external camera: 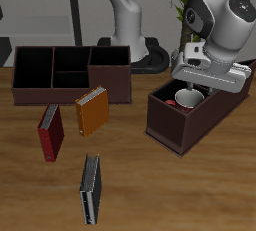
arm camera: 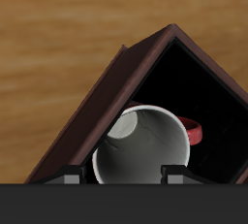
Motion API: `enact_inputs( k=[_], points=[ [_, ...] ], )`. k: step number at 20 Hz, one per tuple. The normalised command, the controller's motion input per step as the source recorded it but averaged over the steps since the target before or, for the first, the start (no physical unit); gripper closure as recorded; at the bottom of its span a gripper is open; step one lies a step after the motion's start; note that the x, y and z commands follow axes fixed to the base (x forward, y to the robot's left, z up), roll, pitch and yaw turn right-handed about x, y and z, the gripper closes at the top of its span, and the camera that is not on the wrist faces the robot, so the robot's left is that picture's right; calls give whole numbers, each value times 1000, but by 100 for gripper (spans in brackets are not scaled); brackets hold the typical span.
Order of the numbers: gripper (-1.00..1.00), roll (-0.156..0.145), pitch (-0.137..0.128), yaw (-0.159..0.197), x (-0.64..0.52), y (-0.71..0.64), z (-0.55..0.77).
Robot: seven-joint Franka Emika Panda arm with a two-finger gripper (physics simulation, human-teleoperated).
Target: Place the red mug into the left desk caddy's right compartment
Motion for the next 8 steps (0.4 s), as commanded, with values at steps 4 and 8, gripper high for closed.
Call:
enact_inputs(
  k=[4,8],
  points=[
    [-100,-6,0,-4,4,-47,10],
    [-100,8,-6,7,10,-29,26]
  ],
)
